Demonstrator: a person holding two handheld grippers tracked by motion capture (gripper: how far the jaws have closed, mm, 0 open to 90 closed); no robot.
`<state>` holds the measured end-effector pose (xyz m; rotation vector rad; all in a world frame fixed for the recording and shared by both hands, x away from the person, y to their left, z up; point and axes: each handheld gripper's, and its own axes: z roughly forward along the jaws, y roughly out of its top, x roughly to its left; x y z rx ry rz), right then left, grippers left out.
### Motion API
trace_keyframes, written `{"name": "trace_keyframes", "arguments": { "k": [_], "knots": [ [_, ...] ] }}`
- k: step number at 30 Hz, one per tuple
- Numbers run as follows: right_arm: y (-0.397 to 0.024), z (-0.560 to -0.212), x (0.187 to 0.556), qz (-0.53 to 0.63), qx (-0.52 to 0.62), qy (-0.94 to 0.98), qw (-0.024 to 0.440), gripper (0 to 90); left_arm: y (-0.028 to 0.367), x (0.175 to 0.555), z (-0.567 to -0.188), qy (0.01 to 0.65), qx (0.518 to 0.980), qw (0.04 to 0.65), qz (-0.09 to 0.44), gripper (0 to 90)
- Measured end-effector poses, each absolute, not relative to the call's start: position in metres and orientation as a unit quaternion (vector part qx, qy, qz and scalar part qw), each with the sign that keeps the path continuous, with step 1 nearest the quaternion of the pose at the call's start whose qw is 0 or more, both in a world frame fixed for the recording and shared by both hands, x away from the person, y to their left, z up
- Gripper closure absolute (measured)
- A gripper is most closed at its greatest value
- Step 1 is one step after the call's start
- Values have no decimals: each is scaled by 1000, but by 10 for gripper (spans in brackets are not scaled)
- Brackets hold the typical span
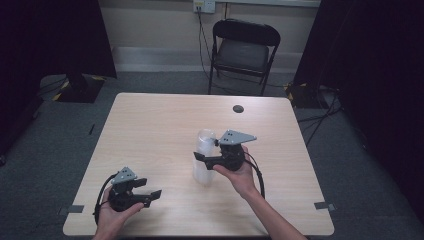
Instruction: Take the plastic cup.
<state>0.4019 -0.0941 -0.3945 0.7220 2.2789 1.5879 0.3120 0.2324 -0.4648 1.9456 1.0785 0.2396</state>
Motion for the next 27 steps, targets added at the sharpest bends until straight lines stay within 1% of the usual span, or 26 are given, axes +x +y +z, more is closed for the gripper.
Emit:
{"name": "trace_keyframes", "arguments": {
  "k": [13, 21, 27],
  "knots": [
    [-98, -383, 402, 562, 244, 778, 141, 318, 232, 313, -466, 438, 781, 436, 91, 223],
    [-95, -382, 401, 567, 243, 776, 134, 319, 231, 314, -466, 435, 784, 434, 87, 213],
    [-95, -373, 402, 572, 243, 771, 142, 322, 232, 313, -465, 438, 783, 433, 87, 212]
  ]
}}
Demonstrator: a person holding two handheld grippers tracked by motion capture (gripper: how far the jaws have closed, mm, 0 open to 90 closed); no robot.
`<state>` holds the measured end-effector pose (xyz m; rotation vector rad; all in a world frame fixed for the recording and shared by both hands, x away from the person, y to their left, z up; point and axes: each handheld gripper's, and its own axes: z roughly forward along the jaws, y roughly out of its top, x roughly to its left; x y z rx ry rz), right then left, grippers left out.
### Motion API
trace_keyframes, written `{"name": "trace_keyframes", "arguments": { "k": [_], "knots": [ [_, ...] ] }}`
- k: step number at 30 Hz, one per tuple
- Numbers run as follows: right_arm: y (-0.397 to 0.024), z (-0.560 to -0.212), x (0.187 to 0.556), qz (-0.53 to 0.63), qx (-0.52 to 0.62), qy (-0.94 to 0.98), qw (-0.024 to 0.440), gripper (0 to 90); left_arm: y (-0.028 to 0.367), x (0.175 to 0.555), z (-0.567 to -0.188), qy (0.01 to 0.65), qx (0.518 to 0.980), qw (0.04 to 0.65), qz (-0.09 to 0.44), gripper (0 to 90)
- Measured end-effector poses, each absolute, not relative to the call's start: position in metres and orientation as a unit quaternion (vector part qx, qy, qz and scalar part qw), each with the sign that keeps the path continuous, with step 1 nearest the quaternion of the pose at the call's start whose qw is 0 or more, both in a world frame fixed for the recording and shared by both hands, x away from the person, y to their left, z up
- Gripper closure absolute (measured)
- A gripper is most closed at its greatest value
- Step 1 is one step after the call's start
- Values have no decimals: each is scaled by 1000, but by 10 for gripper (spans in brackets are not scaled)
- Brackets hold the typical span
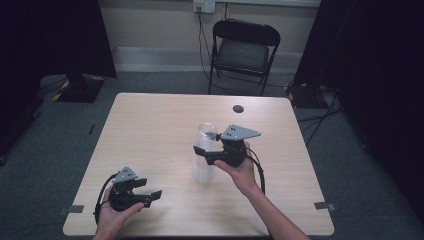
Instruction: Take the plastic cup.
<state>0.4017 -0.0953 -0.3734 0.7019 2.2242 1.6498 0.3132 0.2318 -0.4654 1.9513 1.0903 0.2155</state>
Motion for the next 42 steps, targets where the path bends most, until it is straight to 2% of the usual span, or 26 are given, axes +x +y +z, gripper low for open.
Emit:
{"name": "trace_keyframes", "arguments": {
  "k": [28, 30, 42],
  "knots": [
    [-98, -338, 400, 600, 234, 751, 146, 323, 234, 311, -465, 438, 775, 446, 91, 256],
    [-99, -336, 399, 603, 235, 749, 145, 324, 233, 310, -465, 430, 779, 447, 93, 297],
    [-112, -326, 397, 620, 247, 732, 136, 328, 223, 307, -464, 415, 774, 470, 87, 329]
  ]
}}
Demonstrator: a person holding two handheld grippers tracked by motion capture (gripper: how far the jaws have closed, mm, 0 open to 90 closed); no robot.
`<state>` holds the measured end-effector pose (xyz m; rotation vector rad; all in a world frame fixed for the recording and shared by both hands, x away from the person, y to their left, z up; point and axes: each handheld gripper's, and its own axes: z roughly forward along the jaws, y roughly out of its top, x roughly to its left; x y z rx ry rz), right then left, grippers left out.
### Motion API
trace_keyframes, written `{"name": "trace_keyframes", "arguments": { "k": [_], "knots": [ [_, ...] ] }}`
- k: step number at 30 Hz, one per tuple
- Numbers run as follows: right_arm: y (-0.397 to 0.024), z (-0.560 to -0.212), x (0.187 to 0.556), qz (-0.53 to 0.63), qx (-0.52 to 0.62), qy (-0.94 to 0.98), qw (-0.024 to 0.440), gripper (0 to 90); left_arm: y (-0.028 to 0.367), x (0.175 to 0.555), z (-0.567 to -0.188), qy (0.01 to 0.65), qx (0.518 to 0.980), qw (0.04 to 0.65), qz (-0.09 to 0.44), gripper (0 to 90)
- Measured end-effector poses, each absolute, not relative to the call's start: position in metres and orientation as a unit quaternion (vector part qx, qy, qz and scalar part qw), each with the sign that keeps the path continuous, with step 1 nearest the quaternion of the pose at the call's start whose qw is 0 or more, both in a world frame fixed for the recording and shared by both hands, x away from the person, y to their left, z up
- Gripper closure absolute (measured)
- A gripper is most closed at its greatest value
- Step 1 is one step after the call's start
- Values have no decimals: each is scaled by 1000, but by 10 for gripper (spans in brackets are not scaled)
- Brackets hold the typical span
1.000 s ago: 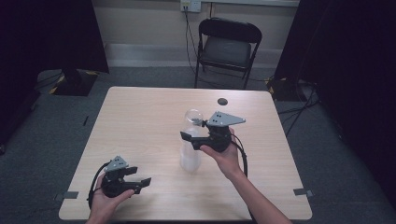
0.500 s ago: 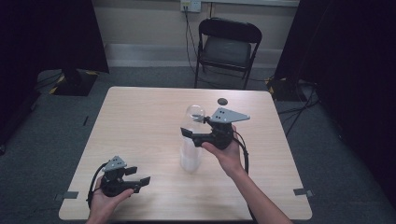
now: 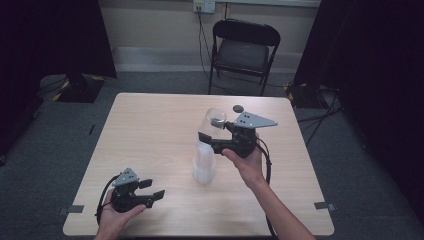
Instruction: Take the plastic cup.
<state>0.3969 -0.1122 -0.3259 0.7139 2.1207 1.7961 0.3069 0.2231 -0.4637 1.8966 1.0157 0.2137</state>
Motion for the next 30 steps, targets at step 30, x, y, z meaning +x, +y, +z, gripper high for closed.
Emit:
{"name": "trace_keyframes", "arguments": {
  "k": [30],
  "knots": [
    [-184, -345, 375, 612, 304, 715, 146, 339, 214, 303, -451, 409, 760, 496, 98, 224]
  ]
}}
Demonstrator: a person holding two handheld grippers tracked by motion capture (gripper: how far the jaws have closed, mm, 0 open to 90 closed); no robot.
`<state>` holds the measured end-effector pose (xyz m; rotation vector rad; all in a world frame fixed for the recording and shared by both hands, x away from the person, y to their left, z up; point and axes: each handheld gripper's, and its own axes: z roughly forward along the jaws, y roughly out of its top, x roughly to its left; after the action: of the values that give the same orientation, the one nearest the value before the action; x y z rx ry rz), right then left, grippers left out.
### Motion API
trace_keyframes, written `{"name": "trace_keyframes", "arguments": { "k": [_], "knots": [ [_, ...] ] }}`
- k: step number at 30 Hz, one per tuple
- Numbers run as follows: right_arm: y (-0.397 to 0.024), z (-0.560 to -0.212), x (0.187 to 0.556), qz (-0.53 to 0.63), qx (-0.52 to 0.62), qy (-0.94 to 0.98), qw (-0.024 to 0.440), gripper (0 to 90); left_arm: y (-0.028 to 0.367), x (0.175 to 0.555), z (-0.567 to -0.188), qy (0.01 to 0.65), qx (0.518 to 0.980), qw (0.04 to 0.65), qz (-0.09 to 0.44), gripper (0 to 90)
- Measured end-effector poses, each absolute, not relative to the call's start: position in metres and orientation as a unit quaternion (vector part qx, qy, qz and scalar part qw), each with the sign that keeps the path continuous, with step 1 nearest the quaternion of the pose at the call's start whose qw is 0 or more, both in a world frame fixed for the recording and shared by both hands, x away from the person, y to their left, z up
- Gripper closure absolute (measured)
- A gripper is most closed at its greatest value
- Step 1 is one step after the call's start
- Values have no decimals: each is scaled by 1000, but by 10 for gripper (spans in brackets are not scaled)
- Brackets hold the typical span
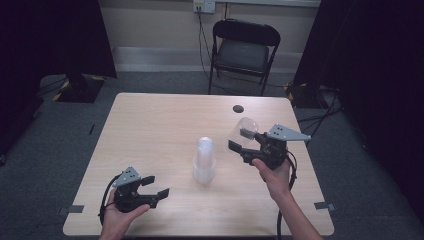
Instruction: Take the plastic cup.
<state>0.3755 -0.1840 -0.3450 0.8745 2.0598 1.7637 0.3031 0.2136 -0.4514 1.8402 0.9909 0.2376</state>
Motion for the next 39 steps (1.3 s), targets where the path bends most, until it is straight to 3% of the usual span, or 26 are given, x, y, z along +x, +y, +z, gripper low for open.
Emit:
{"name": "trace_keyframes", "arguments": {
  "k": [7, 13, 22, 29, 31, 39],
  "knots": [
    [-181, -363, 370, 595, 312, 730, 128, 342, 212, 301, -448, 406, 756, 501, 113, 178],
    [-179, -377, 361, 580, 321, 740, 114, 342, 207, 297, -444, 407, 758, 487, 149, 220],
    [-177, -394, 349, 574, 335, 742, 86, 352, 193, 302, -438, 381, 771, 485, 158, 255],
    [-173, -403, 343, 573, 343, 742, 55, 354, 174, 309, -429, 360, 770, 501, 162, 301],
    [-174, -406, 342, 582, 364, 727, 21, 357, 168, 311, -428, 356, 770, 505, 162, 341],
    [-172, -411, 340, 598, 379, 706, -30, 364, 140, 312, -423, 314, 772, 531, 157, 438]
  ]
}}
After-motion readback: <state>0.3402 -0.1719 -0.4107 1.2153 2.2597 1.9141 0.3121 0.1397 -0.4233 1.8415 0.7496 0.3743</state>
